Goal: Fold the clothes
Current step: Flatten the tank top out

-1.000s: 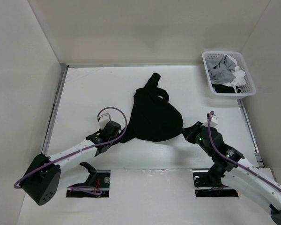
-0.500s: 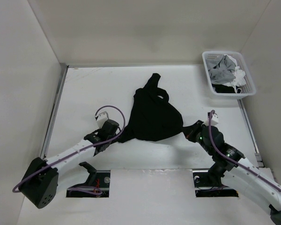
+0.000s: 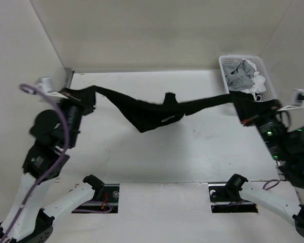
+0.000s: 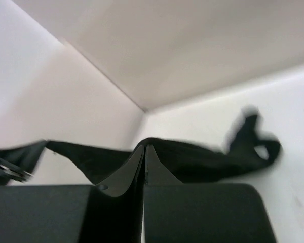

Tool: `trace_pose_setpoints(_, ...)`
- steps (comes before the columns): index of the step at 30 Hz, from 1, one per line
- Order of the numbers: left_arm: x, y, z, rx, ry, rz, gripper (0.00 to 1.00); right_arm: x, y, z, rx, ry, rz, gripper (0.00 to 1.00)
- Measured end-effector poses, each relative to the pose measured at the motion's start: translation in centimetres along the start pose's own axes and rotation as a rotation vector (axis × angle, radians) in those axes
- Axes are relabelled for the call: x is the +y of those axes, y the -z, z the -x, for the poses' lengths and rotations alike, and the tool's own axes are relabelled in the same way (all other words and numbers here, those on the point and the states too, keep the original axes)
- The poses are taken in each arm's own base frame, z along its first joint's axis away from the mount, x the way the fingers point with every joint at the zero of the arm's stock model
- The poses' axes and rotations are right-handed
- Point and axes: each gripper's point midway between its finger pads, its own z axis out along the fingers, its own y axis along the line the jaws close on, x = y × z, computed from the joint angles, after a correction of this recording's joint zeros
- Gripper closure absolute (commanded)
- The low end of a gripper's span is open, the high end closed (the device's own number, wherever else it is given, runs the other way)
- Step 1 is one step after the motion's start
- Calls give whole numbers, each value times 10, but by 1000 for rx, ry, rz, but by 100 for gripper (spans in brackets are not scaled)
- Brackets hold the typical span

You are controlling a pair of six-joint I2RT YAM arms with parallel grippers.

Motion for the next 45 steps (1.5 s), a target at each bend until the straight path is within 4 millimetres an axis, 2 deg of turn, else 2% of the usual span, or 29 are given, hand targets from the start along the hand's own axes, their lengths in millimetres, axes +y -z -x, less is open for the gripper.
trace_pose_setpoints(3, -31, 29, 77, -158, 38, -76, 100, 55, 23, 83, -138, -29, 125, 100)
trace_pose_setpoints(5, -44, 51, 119, -249, 62, -115, 100, 78, 41, 126, -207, -58, 192, 100)
trace_pose_setpoints(7, -53, 72, 152, -324, 83, -146, 100, 91, 55, 155, -244, -88, 244, 100)
trace_pose_setpoints(8, -56, 79, 164, -351, 92, -160, 100, 95, 59, 165, -254, -100, 259, 100)
trace_pose_setpoints(10, -58, 87, 175, -381, 100, -172, 100, 99, 60, 171, -248, -109, 279, 100)
trace_pose_setpoints(12, -57, 84, 174, -383, 92, -162, 100, 101, 53, 165, -227, -91, 267, 100)
trace_pose_setpoints(14, -54, 73, 165, -368, 72, -138, 100, 101, 37, 150, -211, -39, 226, 100)
trace_pose_setpoints(17, -47, 40, 140, -332, 23, -69, 100, 98, 0, 119, -193, 83, 131, 100)
trace_pose_setpoints(20, -27, -15, 98, -277, -47, 46, 100, 84, -52, 86, -163, 199, 28, 100)
trace_pose_setpoints(23, 7, -78, 56, -193, -112, 177, 100, 57, -111, 58, -107, 260, -52, 100)
trace_pose_setpoints(27, 63, -165, 15, -65, -135, 321, 100, 6, -199, 25, 13, 266, -133, 100)
trace_pose_setpoints(30, 89, -216, 10, -8, -111, 367, 100, -19, -260, 22, 65, 232, -159, 100)
trace_pose_setpoints(31, 92, -228, 13, -3, -99, 366, 100, -23, -276, 26, 70, 223, -161, 100)
trace_pose_setpoints(33, 90, -242, 28, -14, -81, 348, 100, -20, -293, 37, 64, 207, -144, 100)
trace_pose_setpoints(36, 65, -240, 67, -78, -57, 282, 100, 12, -290, 70, 11, 191, -71, 100)
trace_pose_setpoints(39, 31, -223, 112, -178, -42, 198, 100, 56, -263, 113, -77, 178, 32, 100)
trace_pose_setpoints(41, 14, -205, 132, -224, -38, 157, 100, 75, -239, 134, -119, 174, 71, 100)
trace_pose_setpoints(43, 0, -184, 148, -265, -37, 126, 100, 85, -215, 148, -148, 174, 91, 100)
trace_pose_setpoints(45, -9, -167, 157, -295, -37, 101, 100, 86, -194, 149, -153, 172, 97, 100)
